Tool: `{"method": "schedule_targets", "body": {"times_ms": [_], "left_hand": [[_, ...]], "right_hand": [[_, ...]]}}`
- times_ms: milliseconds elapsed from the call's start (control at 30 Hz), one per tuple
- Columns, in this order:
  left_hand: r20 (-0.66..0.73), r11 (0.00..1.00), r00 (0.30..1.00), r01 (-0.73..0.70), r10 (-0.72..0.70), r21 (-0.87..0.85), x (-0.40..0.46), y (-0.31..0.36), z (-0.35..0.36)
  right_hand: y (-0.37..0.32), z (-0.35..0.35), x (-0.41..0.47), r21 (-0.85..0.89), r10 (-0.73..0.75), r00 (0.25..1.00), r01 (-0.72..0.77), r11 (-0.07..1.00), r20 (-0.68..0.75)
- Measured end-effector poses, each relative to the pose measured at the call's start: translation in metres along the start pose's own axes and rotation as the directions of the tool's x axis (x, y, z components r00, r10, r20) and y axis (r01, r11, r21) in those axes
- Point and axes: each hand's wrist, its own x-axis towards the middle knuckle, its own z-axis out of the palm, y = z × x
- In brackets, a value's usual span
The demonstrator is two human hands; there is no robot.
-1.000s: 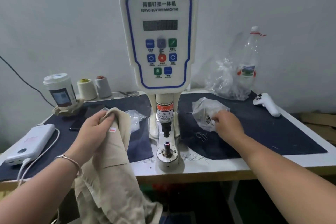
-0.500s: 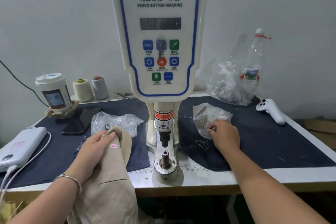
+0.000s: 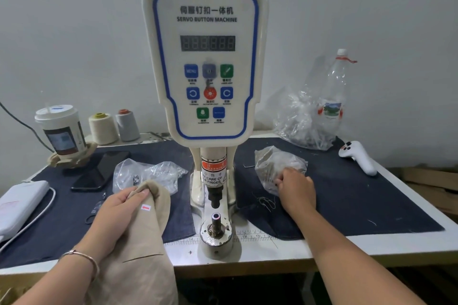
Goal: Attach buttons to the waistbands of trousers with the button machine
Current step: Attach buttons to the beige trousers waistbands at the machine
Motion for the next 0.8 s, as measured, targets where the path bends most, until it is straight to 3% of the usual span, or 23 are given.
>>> {"method": "schedule_targets", "body": {"times_ms": [233,600,800], "left_hand": [[0.003,1.000,1.000,-0.003,0.003,0.006,0.000,-0.001,-0.001],[-0.025,0.999,0.999,0.022,-0.022,0.029,0.000,-0.002,-0.001],[-0.015,1.000,1.000,0.004,-0.003,0.031,-0.004,0.002,0.001]], "right_hand": [[0.001,-0.001,-0.001,0.029,-0.034,0.999,0.034,0.999,-0.007],[-0.001,-0.016,-0.010,0.262,0.032,0.999,-0.036,0.964,0.020],[-0.001,-0.014,-0.009,0.169,-0.012,0.998,0.001,0.986,0.062]]}}
